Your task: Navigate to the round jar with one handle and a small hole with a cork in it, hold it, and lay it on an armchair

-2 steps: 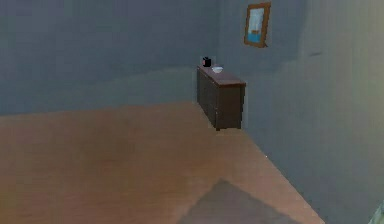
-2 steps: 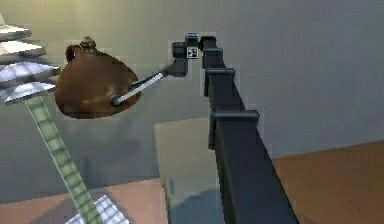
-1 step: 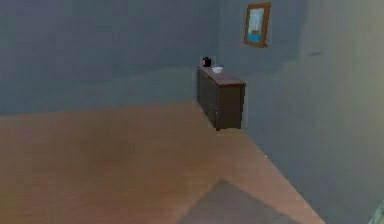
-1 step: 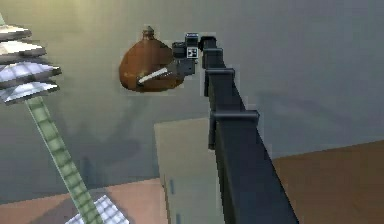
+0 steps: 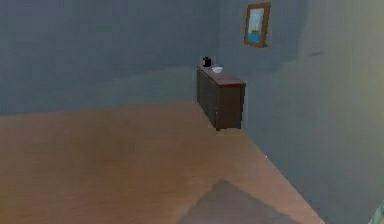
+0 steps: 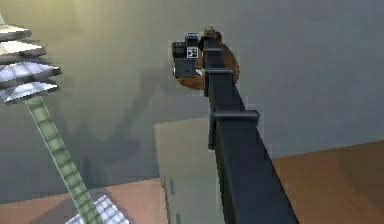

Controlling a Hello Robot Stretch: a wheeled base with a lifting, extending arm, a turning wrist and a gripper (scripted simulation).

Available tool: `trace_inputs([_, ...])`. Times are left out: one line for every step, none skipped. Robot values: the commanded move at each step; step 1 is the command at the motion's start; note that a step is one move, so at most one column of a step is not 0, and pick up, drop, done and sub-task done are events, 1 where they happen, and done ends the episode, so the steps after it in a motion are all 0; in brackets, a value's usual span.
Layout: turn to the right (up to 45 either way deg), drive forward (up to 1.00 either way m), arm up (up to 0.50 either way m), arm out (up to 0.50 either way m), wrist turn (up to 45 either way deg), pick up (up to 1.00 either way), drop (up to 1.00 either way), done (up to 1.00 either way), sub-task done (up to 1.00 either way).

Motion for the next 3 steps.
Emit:
trace_inputs([0.0, 0.00, 0.00, 0.00, 21.0, 0.00, 0.00, 0.00, 0.00])
trace_inputs([0.0, 0.00, -0.50, 0.00, 0.0, 0.00, 0.00, 0.00, 0.00])
trace_inputs([0.0, 0.00, -0.02, 0.00, 0.0, 0.00, 0.00, 0.00, 0.00])
